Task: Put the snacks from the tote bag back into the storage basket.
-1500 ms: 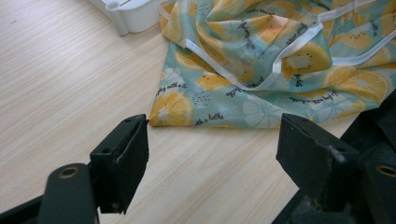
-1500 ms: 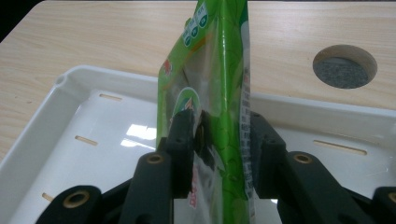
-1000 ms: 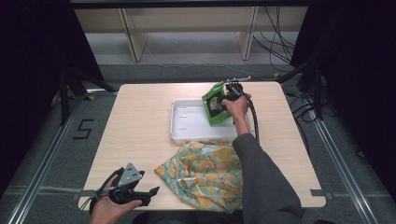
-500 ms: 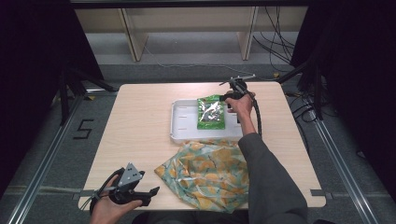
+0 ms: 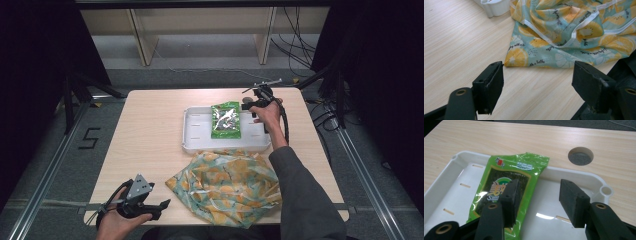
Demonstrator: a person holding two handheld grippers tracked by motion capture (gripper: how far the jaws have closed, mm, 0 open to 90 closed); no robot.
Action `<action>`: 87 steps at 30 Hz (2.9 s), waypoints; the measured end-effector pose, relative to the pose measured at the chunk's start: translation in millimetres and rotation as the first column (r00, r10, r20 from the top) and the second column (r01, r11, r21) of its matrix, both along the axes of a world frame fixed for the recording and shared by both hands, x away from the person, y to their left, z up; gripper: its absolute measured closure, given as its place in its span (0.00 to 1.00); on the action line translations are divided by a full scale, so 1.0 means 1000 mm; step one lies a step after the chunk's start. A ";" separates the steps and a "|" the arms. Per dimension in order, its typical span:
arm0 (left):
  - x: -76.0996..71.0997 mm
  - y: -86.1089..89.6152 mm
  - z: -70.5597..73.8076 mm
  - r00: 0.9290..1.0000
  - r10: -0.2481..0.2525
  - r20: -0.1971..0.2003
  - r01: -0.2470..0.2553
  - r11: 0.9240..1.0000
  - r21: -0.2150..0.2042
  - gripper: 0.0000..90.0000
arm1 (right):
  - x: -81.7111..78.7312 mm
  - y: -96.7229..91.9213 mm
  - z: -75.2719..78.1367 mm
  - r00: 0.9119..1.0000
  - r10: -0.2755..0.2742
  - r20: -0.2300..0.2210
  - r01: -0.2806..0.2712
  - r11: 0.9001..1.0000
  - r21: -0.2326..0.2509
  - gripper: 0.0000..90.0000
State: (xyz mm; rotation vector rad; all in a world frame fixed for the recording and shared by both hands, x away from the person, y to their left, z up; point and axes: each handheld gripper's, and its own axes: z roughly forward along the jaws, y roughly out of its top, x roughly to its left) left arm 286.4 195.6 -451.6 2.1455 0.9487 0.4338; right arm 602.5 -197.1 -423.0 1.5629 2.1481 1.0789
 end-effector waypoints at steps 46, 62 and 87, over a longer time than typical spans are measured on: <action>0.002 0.001 -0.003 1.000 0.019 -0.005 -0.019 1.000 -0.008 0.27 | -0.103 -0.021 0.025 0.964 0.260 0.050 -0.258 0.965 -0.044 0.50; 0.003 0.003 -0.001 1.000 0.014 0.008 -0.014 1.000 0.007 0.26 | -0.129 -0.023 0.021 0.963 0.266 0.054 -0.265 0.964 -0.028 0.48; 0.003 0.002 -0.002 1.000 0.018 0.019 -0.018 1.000 -0.005 0.26 | -0.185 -0.072 0.009 0.973 0.221 0.064 -0.219 0.975 -0.043 0.46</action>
